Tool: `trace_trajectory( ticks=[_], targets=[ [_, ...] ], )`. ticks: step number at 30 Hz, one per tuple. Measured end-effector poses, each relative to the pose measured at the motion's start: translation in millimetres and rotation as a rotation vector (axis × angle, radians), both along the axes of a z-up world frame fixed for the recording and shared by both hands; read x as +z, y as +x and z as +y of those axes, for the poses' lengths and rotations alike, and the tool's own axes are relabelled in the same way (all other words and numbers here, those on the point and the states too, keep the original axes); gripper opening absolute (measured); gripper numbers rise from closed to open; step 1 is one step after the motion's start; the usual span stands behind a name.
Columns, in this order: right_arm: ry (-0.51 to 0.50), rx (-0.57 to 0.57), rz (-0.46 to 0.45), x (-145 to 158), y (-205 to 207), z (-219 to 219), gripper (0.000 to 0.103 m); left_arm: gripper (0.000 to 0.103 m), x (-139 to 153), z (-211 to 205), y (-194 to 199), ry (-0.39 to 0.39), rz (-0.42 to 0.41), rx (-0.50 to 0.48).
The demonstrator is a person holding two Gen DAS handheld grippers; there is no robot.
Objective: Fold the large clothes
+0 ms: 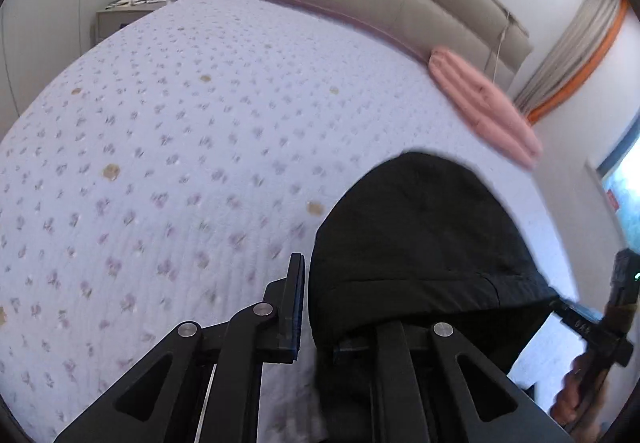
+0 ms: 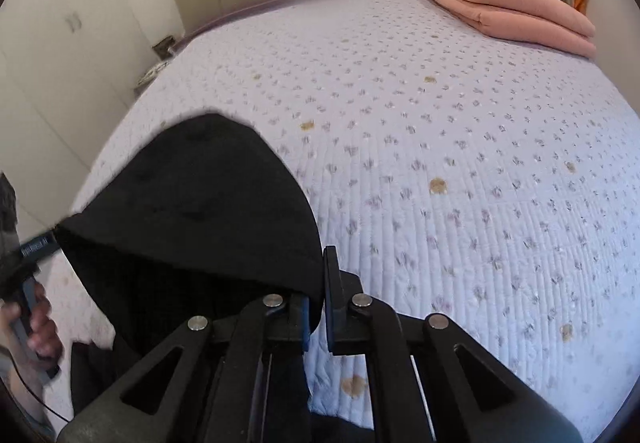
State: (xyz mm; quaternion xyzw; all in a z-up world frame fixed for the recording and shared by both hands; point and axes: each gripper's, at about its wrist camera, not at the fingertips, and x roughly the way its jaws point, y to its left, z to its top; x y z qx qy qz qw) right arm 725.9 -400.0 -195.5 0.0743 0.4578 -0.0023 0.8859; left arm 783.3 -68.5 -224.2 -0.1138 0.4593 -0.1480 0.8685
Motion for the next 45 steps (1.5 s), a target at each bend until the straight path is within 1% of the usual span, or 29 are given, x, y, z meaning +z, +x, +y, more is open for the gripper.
trace_trajectory(
  ticks=[2, 4, 5, 6, 7, 9, 10, 11, 12, 13, 14, 15, 16, 18, 20, 21, 23, 25, 27, 28, 30, 32, 33, 35, 37, 38, 40, 43, 45],
  targets=[
    [-0.039, 0.005, 0.048, -21.4, 2.1, 3.2, 0.005, 0.013, -27.7, 0.0, 9.6, 0.040, 0.080, 0.003],
    [-0.050, -0.001, 0.134, -56.2, 13.1, -0.7, 0.005, 0.023, -64.6, 0.2, 21.5, 0.080, 0.177, -0.007],
    [-0.044, -0.004, 0.170, -72.2, 17.4, -3.8, 0.007, 0.024, -72.6, 0.7, 23.5, 0.078, 0.190, -0.015],
    [-0.006, -0.004, 0.212, -91.6, 21.3, -9.7, 0.008, 0.025, -75.9, 2.4, 22.2, 0.062, 0.176, -0.021],
    [0.026, -0.008, 0.193, -97.4, 21.3, -15.2, 0.008, 0.026, -75.1, 2.7, 21.3, 0.062, 0.171, -0.035],
    [0.064, -0.011, 0.185, -95.3, 20.5, -21.2, 0.009, 0.031, -72.2, 1.6, 20.5, 0.084, 0.176, -0.058],
    [0.069, -0.009, 0.191, -93.1, 20.4, -22.2, 0.010, 0.041, -68.7, 1.2, 19.5, 0.109, 0.173, -0.066],
    [0.079, -0.002, 0.199, -90.8, 19.4, -24.3, 0.014, 0.048, -62.0, 1.4, 15.8, 0.154, 0.157, -0.073],
    [0.098, 0.005, 0.206, -88.3, 18.4, -27.7, 0.017, 0.059, -52.6, 3.2, 8.3, 0.202, 0.129, -0.086],
    [0.121, 0.015, 0.220, -84.6, 14.9, -31.5, 0.027, 0.062, -42.5, 6.8, -1.4, 0.224, 0.108, -0.115],
    [0.131, 0.019, 0.231, -80.3, 9.7, -34.9, 0.041, 0.062, -38.6, 11.3, -3.8, 0.229, 0.102, -0.135],
    [0.143, 0.024, 0.230, -73.6, 1.9, -38.8, 0.044, 0.064, -31.8, 16.1, -9.0, 0.234, 0.100, -0.159],
    [0.150, 0.030, 0.223, -67.6, -4.7, -41.0, 0.045, 0.067, -26.5, 20.0, -16.3, 0.247, 0.099, -0.184],
    [0.155, 0.039, 0.211, -52.3, -19.5, -47.3, 0.046, 0.069, -18.3, 25.0, -30.2, 0.305, 0.080, -0.222],
    [0.168, 0.042, 0.188, -39.8, -27.6, -48.3, 0.045, 0.070, -8.3, 23.9, -37.6, 0.362, 0.052, -0.254],
    [0.180, 0.050, 0.157, -27.3, -28.6, -46.3, 0.046, 0.069, -1.4, 22.1, -39.6, 0.372, 0.034, -0.269],
    [0.179, 0.075, 0.100, -5.6, -22.2, -37.3, 0.045, 0.069, 12.1, 15.6, -43.4, 0.372, -0.005, -0.308],
    [0.188, 0.109, 0.049, 14.1, -8.8, -20.7, 0.045, 0.069, 27.2, 8.2, -47.8, 0.327, -0.022, -0.362],
    [0.171, 0.134, 0.024, 19.7, 10.1, -2.2, 0.045, 0.070, 40.8, -1.6, -46.8, 0.237, -0.051, -0.398],
    [0.149, 0.142, 0.019, 18.3, 20.6, 5.5, 0.045, 0.069, 45.9, -7.7, -44.8, 0.212, -0.066, -0.409],
    [0.114, 0.171, 0.040, 5.7, 41.4, 25.2, 0.045, 0.069, 46.8, -18.1, -40.5, 0.162, -0.094, -0.405],
    [0.120, 0.192, 0.104, -12.6, 58.5, 40.7, 0.045, 0.069, 36.0, -29.4, -30.7, 0.138, -0.064, -0.419],
    [0.125, 0.203, 0.167, -31.0, 65.7, 46.0, 0.045, 0.069, 23.3, -35.7, -23.7, 0.144, -0.041, -0.424],
    [0.088, 0.204, 0.238, -54.2, 62.4, 54.4, 0.045, 0.069, 0.6, -43.7, -16.1, 0.167, 0.002, -0.425],
    [0.070, 0.219, 0.287, -73.5, 60.0, 58.7, 0.044, 0.070, -29.8, -41.9, -8.9, 0.159, 0.092, -0.417],
    [0.071, 0.219, 0.289, -81.2, 57.0, 57.8, 0.044, 0.071, -47.1, -39.2, -6.5, 0.154, 0.139, -0.411],
    [0.065, 0.220, 0.262, -85.7, 52.6, 58.0, 0.044, 0.071, -60.0, -36.3, -7.8, 0.118, 0.139, -0.397],
    [0.065, 0.216, 0.242, -89.7, 50.3, 58.1, 0.044, 0.072, -57.2, -38.0, -7.7, 0.122, 0.139, -0.388],
    [0.080, 0.233, 0.239, -86.9, 49.6, 58.3, 0.044, 0.072, -46.0, -37.8, -10.1, 0.128, 0.122, -0.381]
  ],
)
